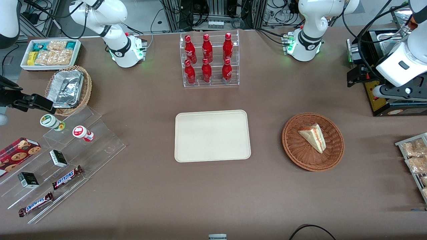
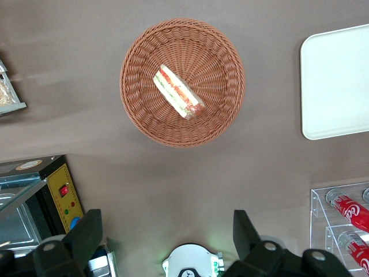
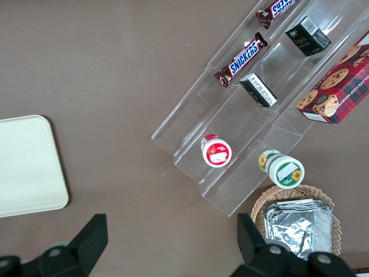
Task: Place sandwich from basket to tray
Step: 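Move the left gripper over the wicker basket above the sandwich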
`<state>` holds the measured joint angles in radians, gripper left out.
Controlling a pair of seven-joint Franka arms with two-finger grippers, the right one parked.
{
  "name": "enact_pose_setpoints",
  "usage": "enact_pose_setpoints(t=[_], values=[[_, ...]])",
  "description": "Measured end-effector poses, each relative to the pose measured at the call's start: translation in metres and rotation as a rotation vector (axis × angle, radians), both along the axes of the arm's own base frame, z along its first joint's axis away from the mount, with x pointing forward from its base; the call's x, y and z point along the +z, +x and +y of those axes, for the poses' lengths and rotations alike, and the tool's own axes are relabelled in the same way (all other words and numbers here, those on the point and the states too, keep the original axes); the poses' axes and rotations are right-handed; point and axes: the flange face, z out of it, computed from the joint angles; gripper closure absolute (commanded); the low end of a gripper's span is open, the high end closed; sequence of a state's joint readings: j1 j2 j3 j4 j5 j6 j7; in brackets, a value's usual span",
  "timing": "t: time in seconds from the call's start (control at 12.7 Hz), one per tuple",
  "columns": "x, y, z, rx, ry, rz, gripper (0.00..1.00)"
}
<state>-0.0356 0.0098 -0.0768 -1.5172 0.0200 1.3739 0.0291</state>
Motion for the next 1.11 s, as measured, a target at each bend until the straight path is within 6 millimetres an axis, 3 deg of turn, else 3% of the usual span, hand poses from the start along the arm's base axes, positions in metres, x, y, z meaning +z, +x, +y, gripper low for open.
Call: enact_pose_setpoints(t=[0.32,1.11], values=[[-0.014,0.008,-0.002,-0.003,-0.003,-0.024,0.00],[-0.137,0.023,-0.004,-0.010,-0.009,-0.059,0.00]])
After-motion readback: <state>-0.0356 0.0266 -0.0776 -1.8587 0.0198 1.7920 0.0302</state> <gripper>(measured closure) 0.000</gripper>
